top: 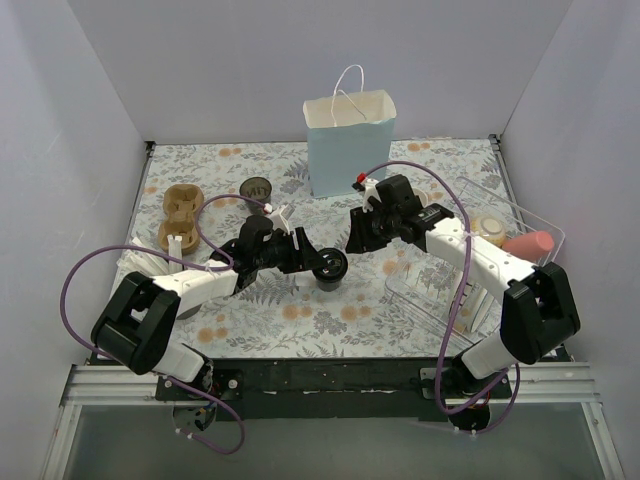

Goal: Pack the takeout coffee

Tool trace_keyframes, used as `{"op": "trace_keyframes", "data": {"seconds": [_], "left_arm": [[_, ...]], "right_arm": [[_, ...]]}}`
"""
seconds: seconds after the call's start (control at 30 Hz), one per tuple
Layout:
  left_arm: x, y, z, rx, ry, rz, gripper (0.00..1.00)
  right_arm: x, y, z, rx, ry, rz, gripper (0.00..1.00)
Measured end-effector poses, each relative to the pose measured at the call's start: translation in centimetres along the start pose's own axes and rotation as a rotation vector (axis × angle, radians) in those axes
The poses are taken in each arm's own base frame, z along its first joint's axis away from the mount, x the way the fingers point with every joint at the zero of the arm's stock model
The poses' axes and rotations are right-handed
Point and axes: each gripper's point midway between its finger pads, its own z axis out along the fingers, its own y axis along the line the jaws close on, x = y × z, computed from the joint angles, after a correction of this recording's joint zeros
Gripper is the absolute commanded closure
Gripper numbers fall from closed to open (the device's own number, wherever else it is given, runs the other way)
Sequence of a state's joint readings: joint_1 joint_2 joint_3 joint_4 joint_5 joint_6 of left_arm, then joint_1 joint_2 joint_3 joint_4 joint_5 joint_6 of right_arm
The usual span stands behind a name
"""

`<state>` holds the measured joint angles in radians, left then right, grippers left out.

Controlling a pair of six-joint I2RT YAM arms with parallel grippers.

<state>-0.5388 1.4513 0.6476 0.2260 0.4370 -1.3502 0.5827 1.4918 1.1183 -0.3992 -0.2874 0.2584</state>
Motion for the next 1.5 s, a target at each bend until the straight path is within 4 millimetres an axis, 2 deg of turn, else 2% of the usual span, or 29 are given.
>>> {"op": "trace_keyframes", "data": {"seconds": [0.6, 0.87, 1.17, 1.4, 1.5], "left_arm": [[0.0, 0.1, 0.2, 0.005, -0.005, -0.002, 0.50], [0.1, 0.2, 0.2, 0.018, -0.026, -0.019, 0.52], [0.0, 0.2, 0.3, 0.019, -0.041, -0.025, 0.52], [0.0, 0.2, 0.2, 0.017, -0.046, -0.029, 0.52], [0.0, 0.3, 0.2, 0.016, -0.049, -0.031, 0.52]], "right_arm": [[2.1, -0.8, 2.7, -0.029, 0.055, 0.026, 0.68], [2.2, -0.9, 2.7, -0.041, -0.002, 0.052, 0.67], [1.2, -0.8, 1.5, 0.011, 0.033, 0.039, 0.58], [0.6, -0.2, 0.9, -0.007, 0.027, 0.052, 0.43], [0.7, 0.4, 0.8, -0.046, 0.019, 0.063, 0.40]]}}
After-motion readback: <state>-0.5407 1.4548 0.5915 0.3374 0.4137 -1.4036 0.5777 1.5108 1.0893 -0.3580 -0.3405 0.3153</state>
